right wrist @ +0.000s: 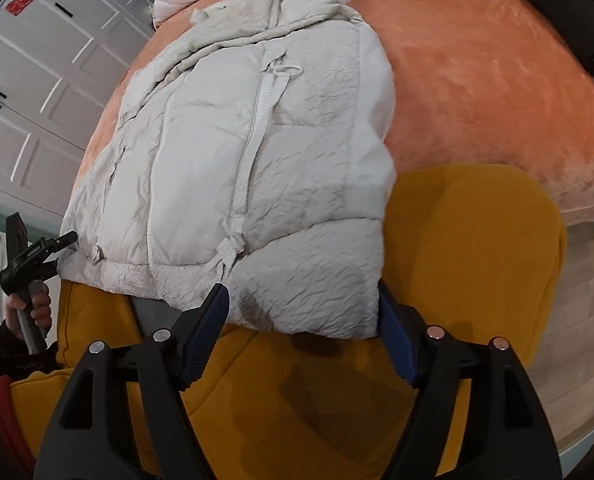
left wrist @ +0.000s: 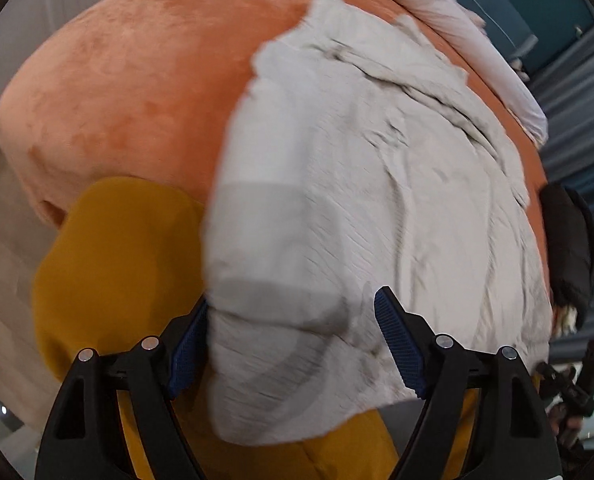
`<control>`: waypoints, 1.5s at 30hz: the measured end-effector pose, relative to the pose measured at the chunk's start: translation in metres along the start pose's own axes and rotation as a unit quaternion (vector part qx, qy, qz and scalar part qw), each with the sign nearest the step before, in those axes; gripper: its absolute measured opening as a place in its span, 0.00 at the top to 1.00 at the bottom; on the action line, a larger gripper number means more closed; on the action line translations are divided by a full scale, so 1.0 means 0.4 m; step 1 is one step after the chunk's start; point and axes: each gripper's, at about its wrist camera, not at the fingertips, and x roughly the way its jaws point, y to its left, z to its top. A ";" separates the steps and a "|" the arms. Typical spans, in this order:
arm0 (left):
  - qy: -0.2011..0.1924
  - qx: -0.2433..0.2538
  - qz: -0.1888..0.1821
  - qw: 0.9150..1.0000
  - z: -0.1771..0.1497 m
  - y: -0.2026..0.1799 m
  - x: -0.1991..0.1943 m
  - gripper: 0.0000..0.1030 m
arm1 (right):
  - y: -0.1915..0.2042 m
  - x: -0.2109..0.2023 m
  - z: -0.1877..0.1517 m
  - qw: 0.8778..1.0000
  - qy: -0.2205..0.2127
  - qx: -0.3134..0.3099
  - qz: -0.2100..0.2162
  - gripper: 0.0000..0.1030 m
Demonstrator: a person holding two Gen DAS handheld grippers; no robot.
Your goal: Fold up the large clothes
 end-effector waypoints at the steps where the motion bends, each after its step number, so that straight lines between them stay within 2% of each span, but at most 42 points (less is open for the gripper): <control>1: 0.002 0.008 -0.002 1.000 -0.004 -0.007 0.002 0.34 | 0.002 0.004 0.000 1.000 -0.003 0.000 -0.001 0.35; 2: 0.004 0.019 -0.001 1.000 -0.007 -0.017 0.006 0.48 | -0.002 0.004 -0.004 1.000 -0.004 0.001 0.000 0.38; 3: 0.007 0.021 -0.002 1.000 -0.009 -0.020 0.008 0.57 | -0.001 0.010 0.002 1.000 -0.002 0.003 0.003 0.47; 4: 0.007 0.018 -0.004 1.000 -0.007 -0.018 0.006 0.62 | -0.001 0.017 0.006 1.000 0.001 0.009 0.007 0.53; 5: 0.003 0.009 -0.016 1.000 -0.008 -0.013 -0.004 0.75 | -0.004 0.019 0.006 1.000 0.005 0.011 0.015 0.66; 6: 0.001 0.006 -0.026 1.000 -0.008 -0.010 -0.013 0.84 | -0.001 0.020 0.006 1.000 0.007 0.010 0.020 0.75; 8: -0.010 0.013 -0.041 0.999 -0.011 -0.015 -0.047 0.92 | 0.020 0.002 0.003 0.999 -0.001 -0.021 0.033 0.82; 11: -0.031 0.047 -0.052 0.997 -0.020 -0.054 -0.123 0.94 | 0.053 -0.065 0.009 0.995 0.001 -0.084 0.053 0.86; 15: -0.036 0.084 -0.077 0.993 -0.043 -0.100 -0.252 0.95 | 0.045 -0.180 0.007 0.991 0.012 -0.092 0.094 0.88; 18: -0.077 0.094 -0.121 0.985 -0.054 -0.139 -0.389 0.95 | 0.048 -0.285 -0.006 0.986 -0.005 -0.091 0.141 0.88; 19: -0.094 0.098 -0.133 0.982 -0.050 -0.157 -0.424 0.95 | 0.054 -0.324 -0.003 0.983 -0.021 -0.093 0.155 0.88; 21: -0.140 0.111 -0.145 0.973 -0.028 -0.195 -0.493 0.95 | 0.066 -0.414 0.027 0.976 -0.082 -0.101 0.173 0.89; 25: -0.216 0.096 -0.164 0.958 0.079 -0.228 -0.549 0.94 | 0.047 -0.505 0.147 0.963 -0.195 -0.078 0.167 0.89; 28: -0.252 0.076 -0.146 0.954 0.199 -0.237 -0.504 0.93 | 0.023 -0.485 0.257 0.955 -0.248 -0.052 0.154 0.89; 30: -0.255 0.057 -0.138 0.955 0.285 -0.234 -0.446 0.93 | 0.008 -0.433 0.336 0.952 -0.267 -0.028 0.148 0.89; 33: -0.257 0.053 -0.093 0.960 0.387 -0.253 -0.342 0.92 | 0.008 -0.327 0.448 0.951 -0.282 0.000 0.131 0.89; 35: -0.261 0.059 -0.050 0.962 0.451 -0.267 -0.259 0.92 | 0.007 -0.266 0.512 0.950 -0.285 0.021 0.124 0.89; 38: -0.254 0.053 -0.010 0.966 0.522 -0.272 -0.138 0.91 | -0.009 -0.170 0.600 0.951 -0.287 0.057 0.102 0.89; 41: -0.227 0.039 0.017 0.973 0.590 -0.252 -0.020 0.89 | -0.028 -0.069 0.658 0.954 -0.275 0.086 0.078 0.88; 45: -0.197 0.026 0.040 0.979 0.630 -0.226 0.110 0.87 | -0.050 0.051 0.710 0.960 -0.255 0.106 0.040 0.87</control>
